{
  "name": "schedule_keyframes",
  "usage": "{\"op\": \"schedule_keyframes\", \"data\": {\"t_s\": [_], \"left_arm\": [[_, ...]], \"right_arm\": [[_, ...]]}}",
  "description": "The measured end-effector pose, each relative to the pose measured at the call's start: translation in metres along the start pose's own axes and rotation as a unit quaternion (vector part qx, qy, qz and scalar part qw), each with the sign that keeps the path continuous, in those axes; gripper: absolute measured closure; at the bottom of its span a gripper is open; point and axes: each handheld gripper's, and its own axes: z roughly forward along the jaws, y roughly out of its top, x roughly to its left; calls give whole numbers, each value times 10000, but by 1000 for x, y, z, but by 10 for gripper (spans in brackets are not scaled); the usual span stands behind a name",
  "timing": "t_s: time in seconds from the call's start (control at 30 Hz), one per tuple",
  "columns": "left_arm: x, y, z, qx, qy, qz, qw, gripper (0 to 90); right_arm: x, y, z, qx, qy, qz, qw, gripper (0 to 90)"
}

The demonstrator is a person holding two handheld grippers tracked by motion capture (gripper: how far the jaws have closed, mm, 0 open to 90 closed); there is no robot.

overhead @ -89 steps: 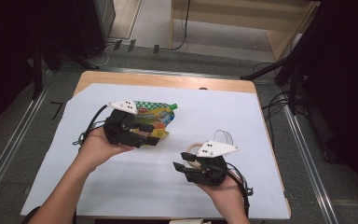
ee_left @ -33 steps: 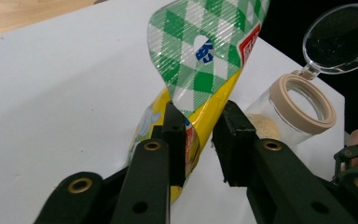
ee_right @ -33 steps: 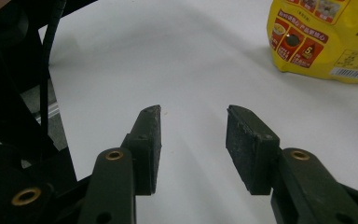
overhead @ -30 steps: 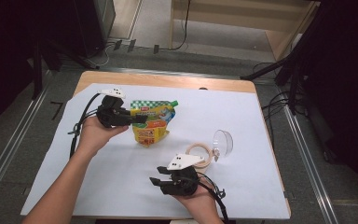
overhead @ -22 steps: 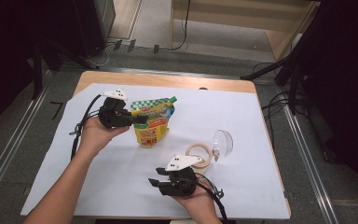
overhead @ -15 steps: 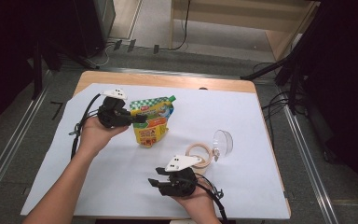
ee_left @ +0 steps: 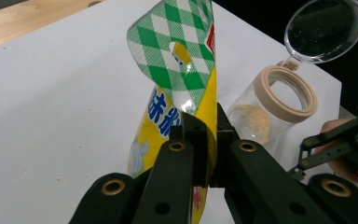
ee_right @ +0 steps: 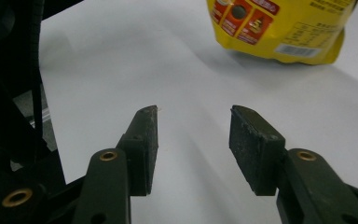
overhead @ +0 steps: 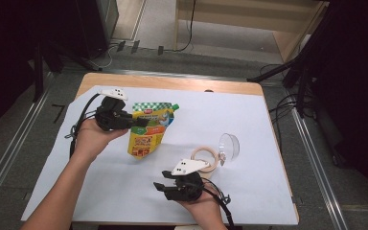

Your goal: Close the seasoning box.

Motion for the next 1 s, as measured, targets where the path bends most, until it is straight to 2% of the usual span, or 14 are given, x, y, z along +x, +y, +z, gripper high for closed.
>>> {"op": "schedule_keyframes", "data": {"t_s": [0.17, 0.27, 0.37, 0.43, 0.57, 0.67, 0.77, 0.9, 1.0], "left_arm": [[-11, 4, -10, -64, -197, 24, 9998, 900], [-21, 8, -16, -99, -378, 89, 9992, 900], [-27, 9, -19, -113, -453, 153, 9988, 900], [-33, 10, -19, -113, -541, 201, 9983, 900], [-45, 12, -21, -104, -733, 268, 9969, 900], [-53, 12, -24, -156, -840, 280, 9959, 900], [-61, 13, -28, -175, -910, 306, 9952, 900], [-74, 14, -33, -196, -992, 403, 9941, 900], [-86, 16, -40, -260, -1141, 500, 9919, 900]], "right_arm": [[-1, -2, 0, -64, 41, 137, 9999, 551], [-2, -2, 1, -79, -61, 89, 9999, 556], [-3, -3, 2, -89, -127, 61, 9999, 559], [-5, -4, 4, -82, -89, 141, 9998, 566], [-6, -6, 10, -38, -252, 134, 9996, 569], [-6, -7, 12, -48, -280, 172, 9994, 585], [-7, -7, 13, -43, -352, 157, 9992, 637], [-10, -9, 15, -126, -557, 208, 9982, 789], [-12, -9, 15, -200, -613, 302, 9975, 792]]}}
